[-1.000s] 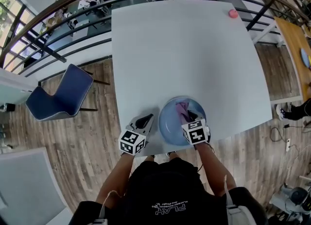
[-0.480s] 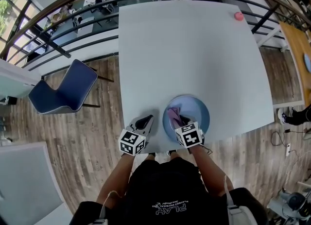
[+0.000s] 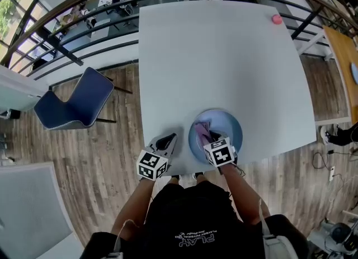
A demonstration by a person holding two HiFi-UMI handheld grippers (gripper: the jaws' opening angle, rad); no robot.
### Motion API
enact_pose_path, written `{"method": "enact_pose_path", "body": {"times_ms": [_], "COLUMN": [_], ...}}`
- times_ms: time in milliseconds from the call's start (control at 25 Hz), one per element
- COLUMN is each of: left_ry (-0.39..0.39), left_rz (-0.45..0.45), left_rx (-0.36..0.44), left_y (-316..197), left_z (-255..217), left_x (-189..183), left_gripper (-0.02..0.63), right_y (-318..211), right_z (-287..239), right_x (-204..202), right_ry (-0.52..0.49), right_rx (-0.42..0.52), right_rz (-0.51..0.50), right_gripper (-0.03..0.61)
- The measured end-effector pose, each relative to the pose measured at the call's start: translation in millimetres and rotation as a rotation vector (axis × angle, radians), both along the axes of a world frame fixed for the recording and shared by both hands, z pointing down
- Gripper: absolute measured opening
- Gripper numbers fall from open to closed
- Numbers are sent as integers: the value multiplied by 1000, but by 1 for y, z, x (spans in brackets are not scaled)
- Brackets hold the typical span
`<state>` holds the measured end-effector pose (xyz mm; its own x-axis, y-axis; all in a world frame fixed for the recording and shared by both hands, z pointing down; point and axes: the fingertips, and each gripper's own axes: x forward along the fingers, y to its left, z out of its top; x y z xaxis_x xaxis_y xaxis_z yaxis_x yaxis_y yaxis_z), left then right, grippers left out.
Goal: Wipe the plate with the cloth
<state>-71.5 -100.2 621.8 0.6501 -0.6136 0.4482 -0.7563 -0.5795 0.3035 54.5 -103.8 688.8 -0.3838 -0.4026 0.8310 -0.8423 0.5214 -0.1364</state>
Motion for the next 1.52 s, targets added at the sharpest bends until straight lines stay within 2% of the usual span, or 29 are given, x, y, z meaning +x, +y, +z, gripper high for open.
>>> {"method": "enact_pose_path", "body": {"times_ms": [360,960,1200,1520], "left_ry": [7,-34,-28,-53], "left_rz": [21,77,77,95], "left_rx": [17,55,57,71], "left_y": [-4,0,0,4], "left_z": [-7,-8,-9,-10], "left_x": [16,37,37,45], "left_gripper": [12,12,12,12], "right_y": [-11,-22,-25,-21], "right_z": [-2,-3,-3,-4], "right_x": [48,99,111,112], "right_ry": [63,217,285,324], "right_rx": [24,77,101,122], "right_rz": [55,63,47,28], "right_gripper": [106,106,106,106]}}
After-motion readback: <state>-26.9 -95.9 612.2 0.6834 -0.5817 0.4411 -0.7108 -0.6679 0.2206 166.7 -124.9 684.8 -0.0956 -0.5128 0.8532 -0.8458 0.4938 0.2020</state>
